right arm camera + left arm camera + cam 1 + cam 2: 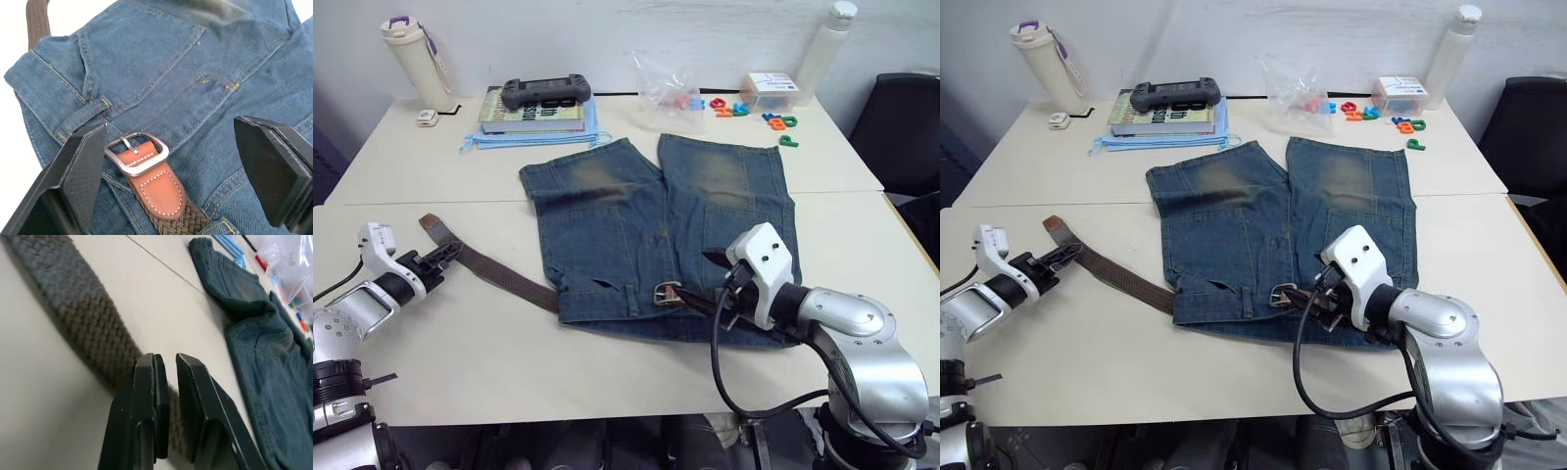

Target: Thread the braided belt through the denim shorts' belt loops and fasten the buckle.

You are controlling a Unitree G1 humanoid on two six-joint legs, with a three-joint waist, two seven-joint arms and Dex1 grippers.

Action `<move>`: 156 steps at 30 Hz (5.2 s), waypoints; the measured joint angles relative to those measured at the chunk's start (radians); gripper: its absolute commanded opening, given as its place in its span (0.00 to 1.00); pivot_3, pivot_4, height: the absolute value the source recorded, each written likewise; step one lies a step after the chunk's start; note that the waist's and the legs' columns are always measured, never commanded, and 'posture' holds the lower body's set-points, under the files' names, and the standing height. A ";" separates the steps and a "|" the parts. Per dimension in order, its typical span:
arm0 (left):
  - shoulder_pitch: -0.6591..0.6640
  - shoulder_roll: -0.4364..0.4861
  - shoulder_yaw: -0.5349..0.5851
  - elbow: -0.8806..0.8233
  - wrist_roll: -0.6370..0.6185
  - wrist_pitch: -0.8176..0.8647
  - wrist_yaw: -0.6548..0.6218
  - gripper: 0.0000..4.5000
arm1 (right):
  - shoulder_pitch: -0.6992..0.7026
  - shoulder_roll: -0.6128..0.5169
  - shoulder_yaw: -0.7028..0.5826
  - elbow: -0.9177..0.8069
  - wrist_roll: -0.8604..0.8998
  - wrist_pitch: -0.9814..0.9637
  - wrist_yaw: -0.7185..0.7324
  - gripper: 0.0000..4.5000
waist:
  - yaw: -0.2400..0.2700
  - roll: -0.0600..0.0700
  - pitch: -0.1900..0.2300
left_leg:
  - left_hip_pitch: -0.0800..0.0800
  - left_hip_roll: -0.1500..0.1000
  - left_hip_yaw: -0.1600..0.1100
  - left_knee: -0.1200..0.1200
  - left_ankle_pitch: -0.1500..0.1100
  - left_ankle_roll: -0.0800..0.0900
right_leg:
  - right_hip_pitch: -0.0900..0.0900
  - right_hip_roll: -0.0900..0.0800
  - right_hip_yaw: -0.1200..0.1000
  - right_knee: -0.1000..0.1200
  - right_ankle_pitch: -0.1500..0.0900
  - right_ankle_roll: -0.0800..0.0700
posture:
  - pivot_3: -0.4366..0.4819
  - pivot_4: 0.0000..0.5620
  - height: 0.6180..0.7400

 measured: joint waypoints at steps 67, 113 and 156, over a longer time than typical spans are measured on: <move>-0.233 -0.167 -0.185 0.236 0.637 -0.636 -0.248 0.01 | -0.029 -0.128 -0.019 -0.004 0.631 0.007 -0.492 1.00 | 0.043 0.000 0.004 | -0.005 -0.003 -0.009 -0.003 0.003 -0.002 | 0.001 0.001 0.000 -0.012 0.003 0.005 | 0.48 0.27 0.34; 0.058 -0.027 -0.557 -0.550 1.410 -1.405 -0.069 0.00 | -0.279 -0.272 0.603 0.350 -0.367 -0.936 -0.336 0.01 | 0.001 0.001 0.010 | 0.000 -0.002 -0.003 -0.017 0.010 -0.003 | -0.001 0.001 0.002 -0.016 0.003 0.007 | 0.48 0.27 0.34; 0.176 -0.565 -0.268 -0.789 -1.027 -0.242 0.899 0.71 | -0.350 -0.252 0.455 0.713 -0.532 -1.619 -0.457 0.00 | -0.007 -0.007 0.013 | -0.001 -0.002 -0.002 0.003 0.010 -0.010 | -0.003 0.002 0.004 0.007 0.000 0.001 | 0.48 0.27 0.34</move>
